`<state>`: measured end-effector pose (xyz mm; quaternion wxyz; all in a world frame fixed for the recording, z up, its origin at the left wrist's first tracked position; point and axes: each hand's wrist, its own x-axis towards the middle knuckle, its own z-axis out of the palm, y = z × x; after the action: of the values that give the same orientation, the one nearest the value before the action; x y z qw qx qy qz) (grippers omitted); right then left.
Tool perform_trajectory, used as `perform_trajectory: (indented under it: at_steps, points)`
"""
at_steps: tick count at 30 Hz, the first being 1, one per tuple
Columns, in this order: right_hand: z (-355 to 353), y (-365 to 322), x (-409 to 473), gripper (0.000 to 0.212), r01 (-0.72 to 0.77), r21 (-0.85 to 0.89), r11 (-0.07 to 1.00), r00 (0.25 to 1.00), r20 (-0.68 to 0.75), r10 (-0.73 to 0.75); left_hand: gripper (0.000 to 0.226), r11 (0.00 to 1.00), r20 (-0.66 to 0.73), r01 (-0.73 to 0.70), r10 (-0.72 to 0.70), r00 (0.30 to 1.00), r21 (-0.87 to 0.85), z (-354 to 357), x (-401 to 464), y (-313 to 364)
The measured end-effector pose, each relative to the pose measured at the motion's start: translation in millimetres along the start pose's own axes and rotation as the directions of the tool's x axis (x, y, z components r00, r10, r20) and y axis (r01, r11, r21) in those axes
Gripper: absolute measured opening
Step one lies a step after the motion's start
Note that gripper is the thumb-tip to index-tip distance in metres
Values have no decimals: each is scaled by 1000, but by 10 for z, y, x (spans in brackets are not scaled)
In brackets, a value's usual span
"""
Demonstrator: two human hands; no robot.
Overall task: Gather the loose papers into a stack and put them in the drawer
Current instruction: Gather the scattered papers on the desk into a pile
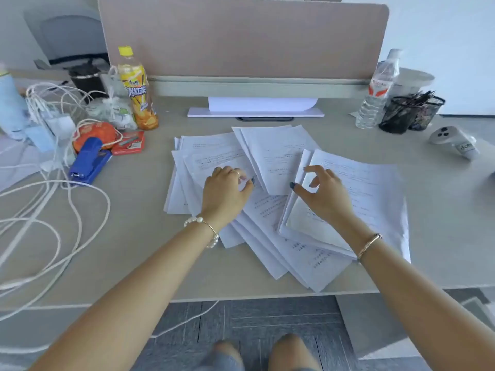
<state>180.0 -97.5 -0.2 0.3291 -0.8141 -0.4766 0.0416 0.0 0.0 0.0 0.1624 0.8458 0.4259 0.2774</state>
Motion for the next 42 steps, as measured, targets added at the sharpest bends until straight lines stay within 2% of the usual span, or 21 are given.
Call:
perform_trajectory:
  at_steps: [5,10,14,20,23,28,31,33,35,37,39,41,42]
  points:
    - [90,-94,143,72,-184,-161,970,967,147,208,34,998,31,42,-44,999,45,124,151,-48]
    - [196,-180,475,77,-225,-305,926,943,170,285,36,991,3,19,-20,1000,131,221,398,-260]
    - [228,-202,643,69,-248,-358,900,915,218,339,36,988,13,-8,6,1000,154,272,547,-511]
    - [309,-261,631,52,-116,-465,878,935,248,255,34,995,-10,7,-6,1000,99,335,528,-612]
    - [322,-284,645,47,-86,-468,879,955,212,207,39,993,37,-11,7,999,117,320,563,-606]
    - [241,-305,763,48,-34,-240,970,963,253,96,39,997,84,-37,32,996,65,278,605,-634]
    - [265,-439,819,47,47,-50,998,980,197,-37,33,999,40,-48,49,998,-25,256,591,-660]
    - [336,-545,845,45,109,4,994,980,167,-108,30,995,21,-26,28,999,-95,238,581,-671]
    - [454,-592,865,41,134,-12,991,975,182,-129,29,990,13,2,0,1000,-142,223,572,-677]
    - [572,-606,868,33,112,-89,990,968,236,-88,28,987,1,14,-14,1000,-163,207,554,-670]
    - [654,-645,865,42,82,-180,980,963,269,-31,26,988,-42,17,-23,999,-154,186,537,-667]
    - [694,-710,875,55,70,-250,966,971,240,-8,26,994,-93,31,-41,995,-107,144,536,-674]
    - [706,-742,885,54,73,-290,954,976,220,-8,28,995,-98,57,-65,993,-77,113,540,-684]
